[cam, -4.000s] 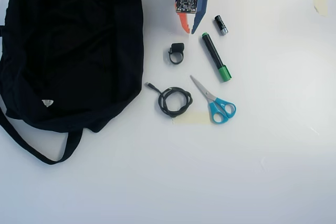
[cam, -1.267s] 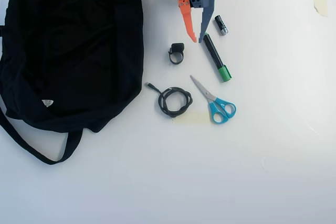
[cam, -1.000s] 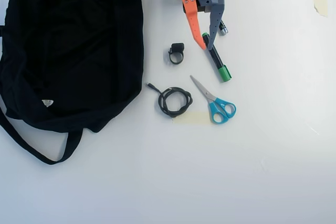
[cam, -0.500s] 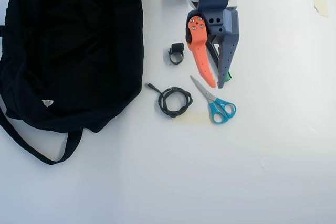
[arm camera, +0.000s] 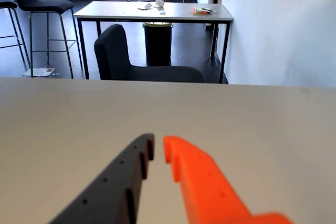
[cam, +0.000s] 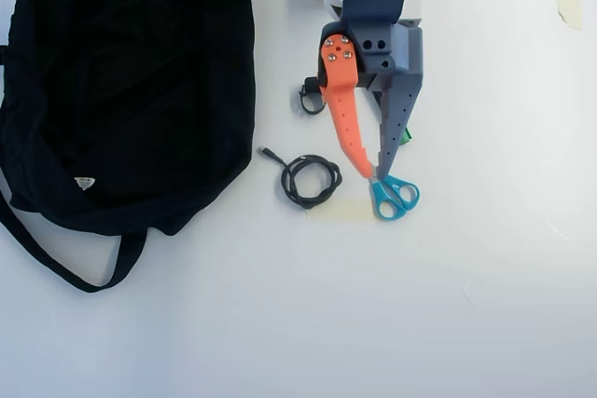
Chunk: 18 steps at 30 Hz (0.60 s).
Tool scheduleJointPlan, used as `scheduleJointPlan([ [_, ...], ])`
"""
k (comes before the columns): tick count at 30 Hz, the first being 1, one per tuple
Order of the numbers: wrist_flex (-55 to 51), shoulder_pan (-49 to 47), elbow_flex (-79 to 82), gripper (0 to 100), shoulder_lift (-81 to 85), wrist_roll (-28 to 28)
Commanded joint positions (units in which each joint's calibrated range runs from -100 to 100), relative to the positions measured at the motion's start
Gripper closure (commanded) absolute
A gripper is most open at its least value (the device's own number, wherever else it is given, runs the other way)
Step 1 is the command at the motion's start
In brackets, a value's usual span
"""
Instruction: Put the bike light into the black bag
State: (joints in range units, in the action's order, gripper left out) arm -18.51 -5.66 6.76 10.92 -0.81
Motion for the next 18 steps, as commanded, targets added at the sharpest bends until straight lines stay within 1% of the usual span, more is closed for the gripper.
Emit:
scheduleJointPlan([
  [1, -7.59, -0.48, -1.73, 98, 1.61, 0.39],
  [6, -23.79, -0.25, -1.37, 98, 6.59, 1.02],
  [10, -35.93, -1.37, -0.2, 98, 8.25, 8.36],
  [12, -42.65, -2.05, -0.47, 98, 8.34, 11.14],
  [15, -50.92, -2.05, -1.01, 98, 8.34, 13.55],
  [18, -56.17, -1.9, -0.2, 98, 8.34, 14.65],
])
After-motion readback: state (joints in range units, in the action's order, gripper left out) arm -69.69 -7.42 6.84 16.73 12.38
